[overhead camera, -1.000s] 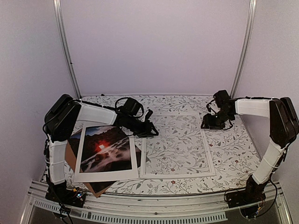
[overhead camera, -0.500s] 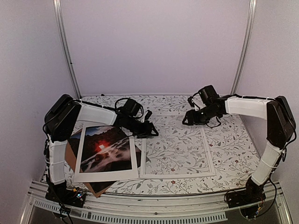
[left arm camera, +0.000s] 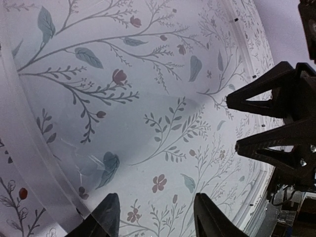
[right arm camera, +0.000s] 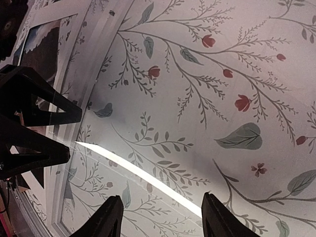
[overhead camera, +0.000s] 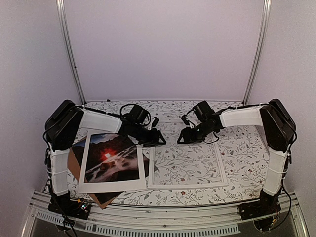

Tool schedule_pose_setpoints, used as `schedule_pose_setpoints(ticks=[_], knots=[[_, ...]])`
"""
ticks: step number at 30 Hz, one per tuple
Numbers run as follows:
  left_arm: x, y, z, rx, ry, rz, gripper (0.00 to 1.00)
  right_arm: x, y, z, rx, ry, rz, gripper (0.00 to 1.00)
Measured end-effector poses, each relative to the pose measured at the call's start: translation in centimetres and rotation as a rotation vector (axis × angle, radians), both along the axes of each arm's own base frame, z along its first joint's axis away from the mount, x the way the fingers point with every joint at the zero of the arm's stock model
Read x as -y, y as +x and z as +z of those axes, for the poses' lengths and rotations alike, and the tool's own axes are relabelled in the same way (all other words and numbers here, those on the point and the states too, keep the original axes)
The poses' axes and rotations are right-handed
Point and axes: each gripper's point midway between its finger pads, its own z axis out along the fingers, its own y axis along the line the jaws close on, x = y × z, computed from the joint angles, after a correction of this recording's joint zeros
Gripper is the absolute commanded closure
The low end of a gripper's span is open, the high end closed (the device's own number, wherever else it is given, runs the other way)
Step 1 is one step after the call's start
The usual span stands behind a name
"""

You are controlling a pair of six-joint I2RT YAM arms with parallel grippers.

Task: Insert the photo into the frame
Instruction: Place the glass panel on the frame body.

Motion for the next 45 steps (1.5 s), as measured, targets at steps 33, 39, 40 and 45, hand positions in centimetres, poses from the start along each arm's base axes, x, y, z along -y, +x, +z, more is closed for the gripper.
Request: schedule_pose_setpoints(ticks=[33, 39, 40, 45], knots=[[-2.0, 0.4, 1.0, 0.062, 0.097, 0.055, 0.45, 0.5, -0.4, -2.3, -0.04, -0.035, -0.016, 0.42], [-2.4, 0.6, 1.2, 0.082, 0.117, 0.063, 0.45, 0.6, -0.4, -2.4, -0.039, -0.038, -0.017, 0.42], [-2.4, 0.7, 1.3, 0.087, 0.118, 0.063, 0.45, 0.6, -0.4, -2.4, -0.04, -0.038, -0.017, 0.42], [-2.8, 1.0, 1.6, 0.106, 0.136, 0.077, 0.45, 0.7, -0.5, -2.5, -0.042, -0.045, -0.014, 0.41]])
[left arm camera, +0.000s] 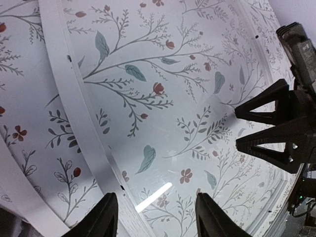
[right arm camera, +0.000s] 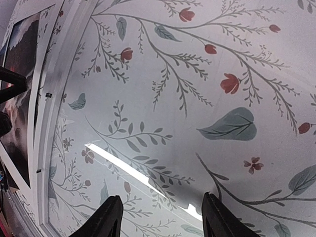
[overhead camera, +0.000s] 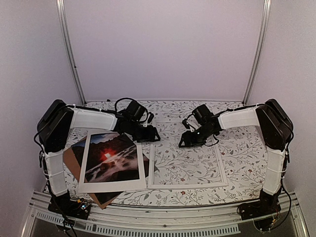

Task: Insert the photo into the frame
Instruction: Place the glass panel on the frame body, then adjust the frame body at the center of the board.

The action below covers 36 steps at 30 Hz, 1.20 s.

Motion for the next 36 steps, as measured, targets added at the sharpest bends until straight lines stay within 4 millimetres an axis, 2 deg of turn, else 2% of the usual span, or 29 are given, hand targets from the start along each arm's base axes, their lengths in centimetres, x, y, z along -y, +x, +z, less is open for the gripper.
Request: schedule_pose_setpoints(ticks=[5, 8, 11, 14, 17, 20, 24, 27, 29, 31, 33, 36], knots=[[-0.5, 0.4, 0.9, 0.031, 0.016, 0.02, 0.44, 0.5, 0.0, 0.0, 0.007, -0.027, -0.002, 0.37], [-0.9, 0.6, 1.2, 0.051, 0.031, 0.031, 0.43, 1.0, 0.1, 0.7, 0.021, -0.047, -0.014, 0.33], [-1.6, 0.4, 1.4, 0.066, 0.048, 0.042, 0.42, 1.9, 0.7, 2.7, 0.063, -0.059, -0.04, 0.28], [-2.7, -0.2, 1.7, 0.076, 0.072, 0.056, 0.36, 3.3, 1.7, 5.3, 0.125, -0.064, -0.083, 0.23], [-4.0, -0.7, 3.1, 0.11, 0.095, 0.074, 0.26, 5.9, 3.1, 7.3, 0.178, -0.089, -0.154, 0.18], [-5.3, -0.8, 5.2, 0.165, 0.121, 0.088, 0.22, 9.8, 4.1, 8.1, 0.206, -0.139, -0.239, 0.17], [-7.6, -1.0, 7.7, 0.229, 0.164, 0.123, 0.19, 14.6, 4.3, 7.1, 0.187, -0.23, -0.337, 0.16], [-9.8, -1.4, 8.8, 0.253, 0.201, 0.158, 0.15, 16.5, 3.7, 5.8, 0.157, -0.29, -0.364, 0.16], [-11.9, -1.8, 8.8, 0.243, 0.225, 0.187, 0.14, 16.4, 3.2, 5.4, 0.147, -0.299, -0.349, 0.16], [-14.1, -2.0, 8.7, 0.226, 0.244, 0.227, 0.14, 15.3, 2.8, 5.4, 0.153, -0.296, -0.318, 0.16], [-16.9, -2.1, 8.4, 0.201, 0.261, 0.283, 0.14, 13.4, 2.1, 5.6, 0.165, -0.289, -0.269, 0.16], [-21.0, -2.4, 8.0, 0.171, 0.267, 0.376, 0.14, 9.3, 0.8, 6.3, 0.188, -0.257, -0.173, 0.16]])
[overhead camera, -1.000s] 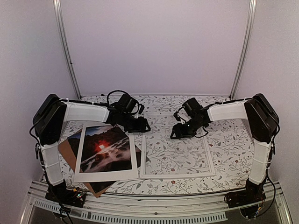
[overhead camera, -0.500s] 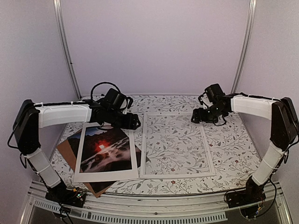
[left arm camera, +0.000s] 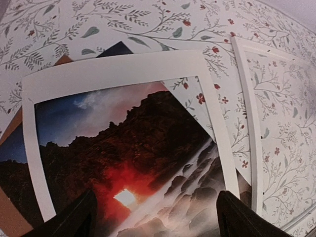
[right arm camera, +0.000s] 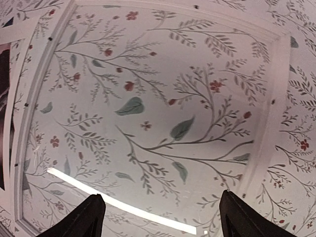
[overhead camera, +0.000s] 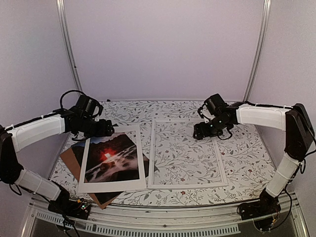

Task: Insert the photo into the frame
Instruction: Adjust the frame body at the center of the board.

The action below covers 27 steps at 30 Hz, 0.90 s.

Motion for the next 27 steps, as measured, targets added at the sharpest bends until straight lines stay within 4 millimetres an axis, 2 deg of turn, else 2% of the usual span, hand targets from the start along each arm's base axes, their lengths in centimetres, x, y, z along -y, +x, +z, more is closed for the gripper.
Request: schedule_pose_setpoints(ticks=[5, 8, 12, 15, 18, 21, 27], knots=[[-5.1, -1.2, -1.3, -0.046, -0.041, 0.118, 0.15, -8.6, -1.6, 1.7, 0.029, 0.089, 0.166, 0.18], [-7.1, -1.6, -2.1, -0.077, -0.079, 0.167, 0.15, -13.8, -2.7, 1.8, 0.025, 0.152, 0.251, 0.18], [-8.7, -1.9, -2.8, -0.103, -0.117, 0.211, 0.15, -20.9, -4.7, 1.0, -0.001, 0.217, 0.356, 0.19], [-9.5, -2.0, -3.2, -0.114, -0.147, 0.229, 0.14, -25.0, -6.1, 0.3, -0.021, 0.256, 0.411, 0.19], [-10.3, -2.4, -4.1, -0.134, -0.17, 0.252, 0.14, -28.0, -7.6, -0.5, -0.051, 0.289, 0.451, 0.2], [-10.7, -2.8, -5.0, -0.16, -0.186, 0.267, 0.14, -30.0, -8.7, -1.6, -0.09, 0.314, 0.463, 0.21], [-11.6, -2.5, -5.3, -0.163, -0.204, 0.294, 0.14, -30.3, -8.8, -5.0, -0.166, 0.288, 0.411, 0.21]])
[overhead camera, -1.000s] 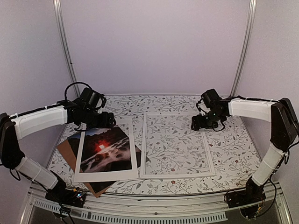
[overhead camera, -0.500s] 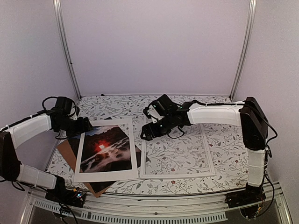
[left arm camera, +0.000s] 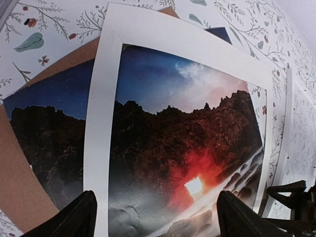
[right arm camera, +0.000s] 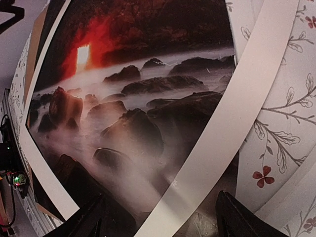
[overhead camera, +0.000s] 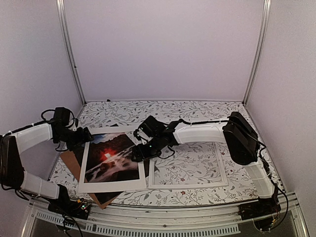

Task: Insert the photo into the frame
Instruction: Adjust the frame body at the center of the board, then pick up the mat board from the photo.

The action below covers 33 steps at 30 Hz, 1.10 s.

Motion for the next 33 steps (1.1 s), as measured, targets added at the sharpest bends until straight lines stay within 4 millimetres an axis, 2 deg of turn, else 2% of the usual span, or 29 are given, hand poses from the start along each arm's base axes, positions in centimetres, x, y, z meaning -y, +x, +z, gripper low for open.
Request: schedule_pose_setpoints(ticks=[7, 16, 23, 33], knots=[[-1.0, 0.3, -0.9, -0.02, -0.006, 0.043, 0.14, 0.9, 1.0, -0.6, 0.006, -0.077, -0.076, 0.2], [-1.0, -0.9, -3.1, -0.073, -0.041, 0.097, 0.15, 3.9, 2.8, -1.5, 0.045, -0.199, -0.182, 0.19], [-1.7, -0.4, -3.7, -0.055, -0.02, 0.139, 0.18, 3.5, 3.0, -1.3, 0.03, -0.165, -0.172, 0.2], [-2.3, -0.3, -5.6, -0.082, 0.012, 0.166, 0.24, 2.4, 3.4, -0.7, 0.039, -0.109, -0.165, 0.21]])
